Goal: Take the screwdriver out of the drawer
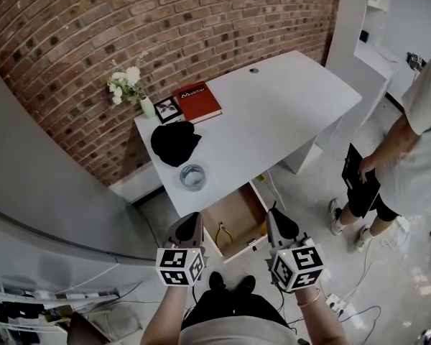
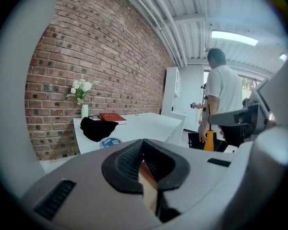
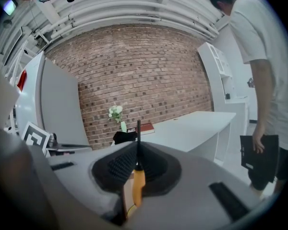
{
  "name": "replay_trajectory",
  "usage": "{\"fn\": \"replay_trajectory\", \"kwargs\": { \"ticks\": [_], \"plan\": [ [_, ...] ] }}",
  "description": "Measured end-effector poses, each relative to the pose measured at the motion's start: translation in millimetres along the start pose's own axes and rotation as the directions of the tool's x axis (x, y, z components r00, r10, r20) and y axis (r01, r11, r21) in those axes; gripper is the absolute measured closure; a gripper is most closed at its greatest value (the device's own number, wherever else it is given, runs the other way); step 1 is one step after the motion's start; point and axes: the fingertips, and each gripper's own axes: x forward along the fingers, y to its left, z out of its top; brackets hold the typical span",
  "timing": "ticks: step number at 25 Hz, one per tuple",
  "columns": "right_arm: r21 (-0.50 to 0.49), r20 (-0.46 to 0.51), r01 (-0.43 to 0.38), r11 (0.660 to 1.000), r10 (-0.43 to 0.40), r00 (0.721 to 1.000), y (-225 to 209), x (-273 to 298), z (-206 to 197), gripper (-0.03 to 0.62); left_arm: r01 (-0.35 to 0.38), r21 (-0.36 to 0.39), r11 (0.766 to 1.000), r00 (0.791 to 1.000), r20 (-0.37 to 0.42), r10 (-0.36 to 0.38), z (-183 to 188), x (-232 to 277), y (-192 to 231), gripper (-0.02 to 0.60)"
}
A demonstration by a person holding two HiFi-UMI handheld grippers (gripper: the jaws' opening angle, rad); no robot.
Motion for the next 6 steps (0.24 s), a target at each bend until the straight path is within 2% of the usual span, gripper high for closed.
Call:
{"fn": "replay_trajectory", "kwargs": {
  "ticks": [6],
  "plan": [
    [0.000,0.011,0.002,1.000,-0.002,1.000,-0.8,0.1,6.5,0.572,-0.005,0.011,1.000,1.000,0.006,0.005,7.0,-0.8,4.3,0.589]
  ]
}}
